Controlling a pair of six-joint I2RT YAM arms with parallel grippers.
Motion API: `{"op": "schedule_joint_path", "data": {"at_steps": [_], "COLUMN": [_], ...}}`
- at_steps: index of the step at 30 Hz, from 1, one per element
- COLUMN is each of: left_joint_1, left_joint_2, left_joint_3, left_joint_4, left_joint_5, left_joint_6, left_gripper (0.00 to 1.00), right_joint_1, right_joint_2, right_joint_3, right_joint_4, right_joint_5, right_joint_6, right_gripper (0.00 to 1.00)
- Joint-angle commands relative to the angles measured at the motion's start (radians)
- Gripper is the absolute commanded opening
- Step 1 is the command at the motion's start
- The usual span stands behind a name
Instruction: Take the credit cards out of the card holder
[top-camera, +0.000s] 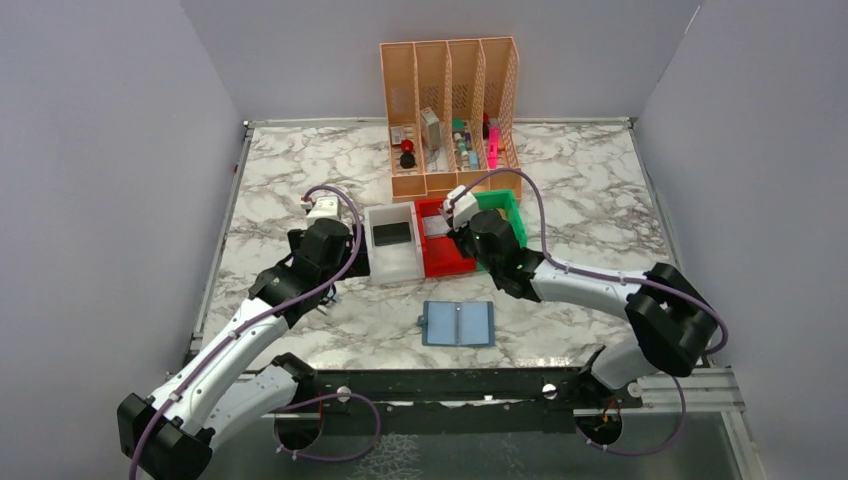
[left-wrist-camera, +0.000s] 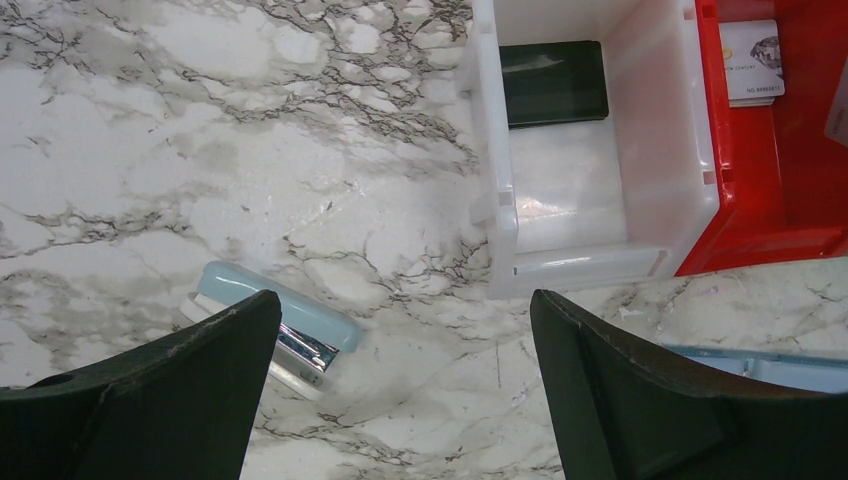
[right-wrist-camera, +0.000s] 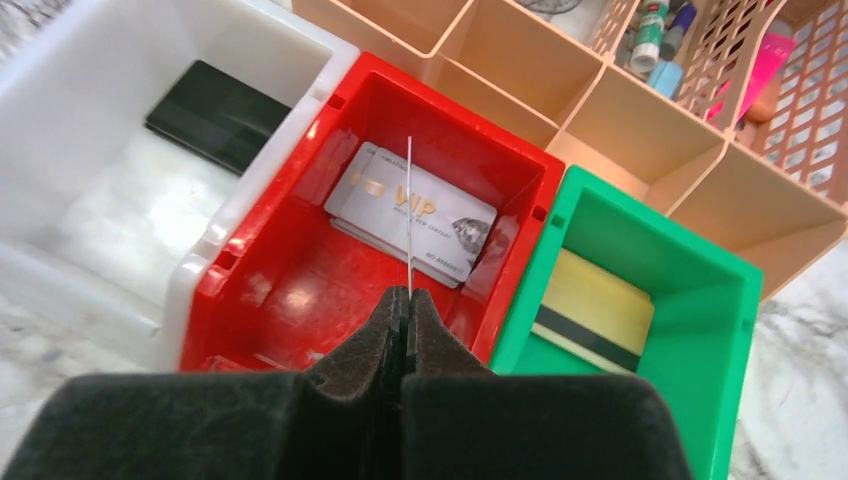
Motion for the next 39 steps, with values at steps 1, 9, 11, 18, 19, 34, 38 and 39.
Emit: {"op": "schedule_joint_path", "data": {"at_steps": [1,9,11,18,19,34,38,39], "left_joint_1": [0.006,0.006,0.006,0.006,0.006,0.006,0.006,0.006], "left_joint_2": [-0.010,-0.015,-0.014,-0.006,-0.003,0.005,0.005,0.006], "left_joint_3": [-0.003,-0.006,-0.006,-0.006,-0.005,-0.004,-0.004,-0.004], "left_joint_4": [0.020,0.020,0.019,0.022,0.022,0.022,0.023,0.022], "left_joint_5": [0.023,0.029,0.032,0.038,0.040,0.050,0.049,0.050], "left_joint_6": [0.018,0.022,0.024,0.027,0.029,0.034,0.036,0.037], "left_gripper": [0.99,0.99,0.99,0.99,0.99,0.99,0.99,0.99], "right_joint_1": [0.000,0.000,0.000,0.000,0.000,0.000,0.000,0.000], "right_joint_2": [0.070,0.196,0.222,0.253,0.255,0.352,0.396,0.402], "right_joint_3": [0.002,-0.007,-0.012,-0.034,-0.028,0.056,0.076,0.073], "right_joint_4": [0.211,0.358,0.374,0.404,0.387,0.305,0.307,0.324], "right_joint_5": [0.063,-0.008,-0.004,-0.056,-0.060,-0.042,-0.001,0.006], "right_joint_6": [-0.210,-0.577,-0.638,-0.724,-0.728,-0.780,-0.800,-0.807], "right_gripper": [0.01,0.01,0.01,0.01,0.01,0.05,0.06,0.07]}}
